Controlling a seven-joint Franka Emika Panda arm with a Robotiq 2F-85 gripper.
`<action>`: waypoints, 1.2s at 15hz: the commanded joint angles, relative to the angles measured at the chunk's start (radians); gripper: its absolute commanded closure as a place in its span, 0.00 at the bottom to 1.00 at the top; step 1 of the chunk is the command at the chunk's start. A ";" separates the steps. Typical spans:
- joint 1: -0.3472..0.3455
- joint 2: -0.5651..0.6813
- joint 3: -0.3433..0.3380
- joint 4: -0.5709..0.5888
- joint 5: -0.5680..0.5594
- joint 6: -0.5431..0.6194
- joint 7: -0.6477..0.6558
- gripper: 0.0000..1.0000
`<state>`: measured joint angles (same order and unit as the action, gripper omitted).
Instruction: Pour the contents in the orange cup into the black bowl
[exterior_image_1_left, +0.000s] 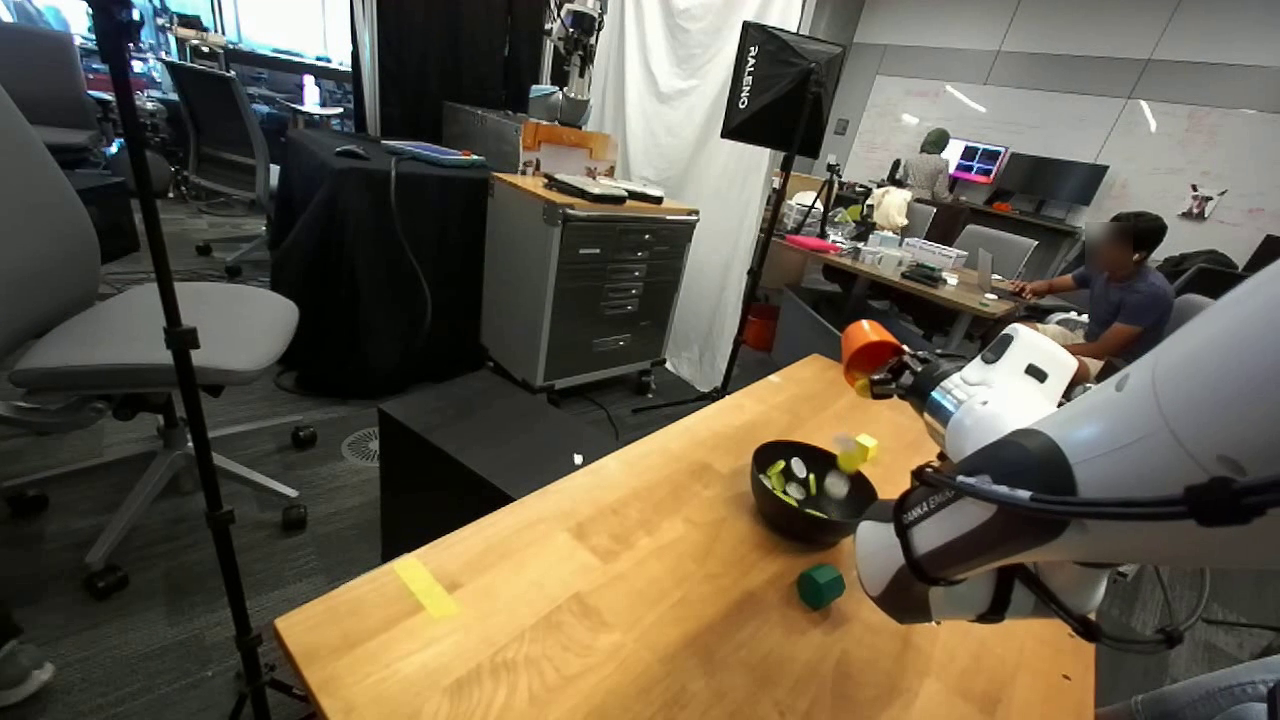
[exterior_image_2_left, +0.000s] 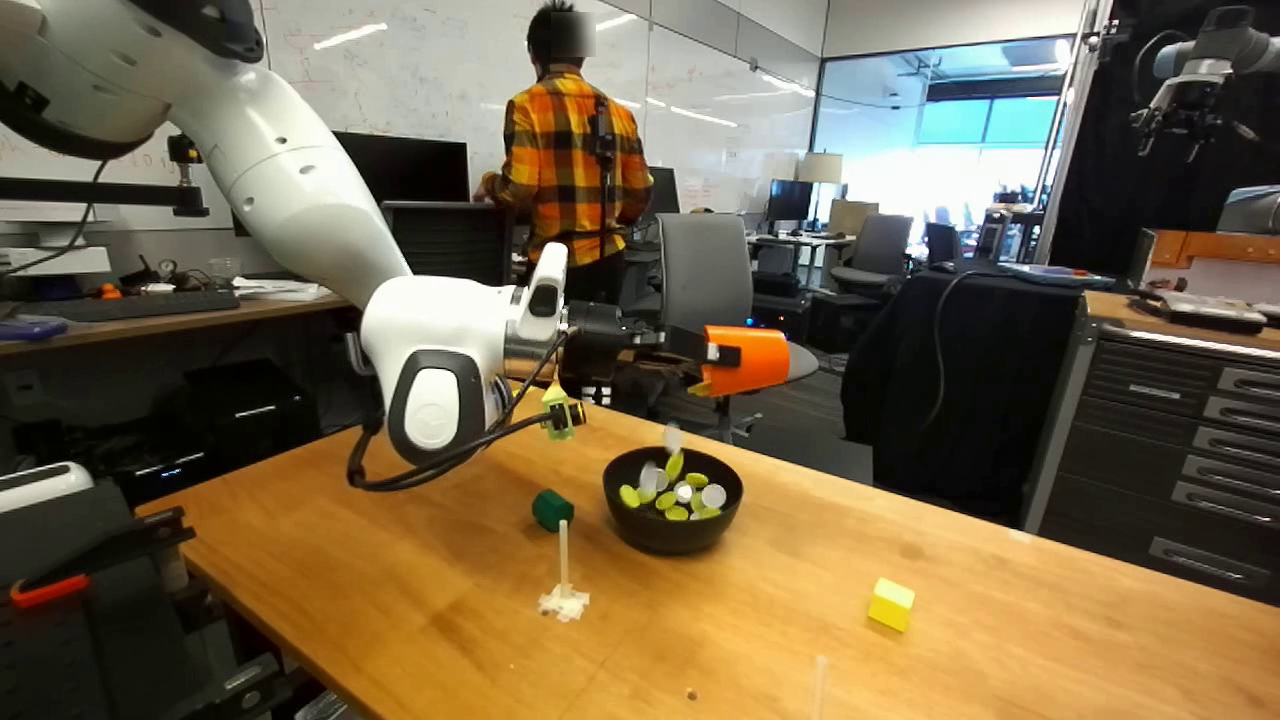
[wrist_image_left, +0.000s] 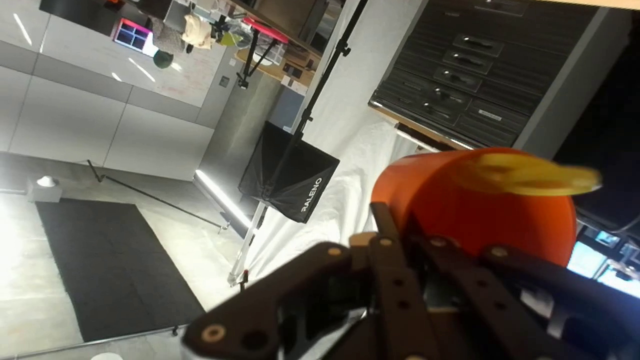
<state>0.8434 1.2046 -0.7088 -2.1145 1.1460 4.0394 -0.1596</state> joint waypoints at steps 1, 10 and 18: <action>-0.119 -0.056 0.093 0.054 0.002 0.162 -0.120 0.95; -0.149 -0.029 0.106 0.094 0.014 0.199 -0.139 0.95; -0.154 -0.034 0.111 0.095 0.016 0.201 -0.146 0.95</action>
<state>0.6956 1.1751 -0.5992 -2.0412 1.1390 4.2152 -0.2664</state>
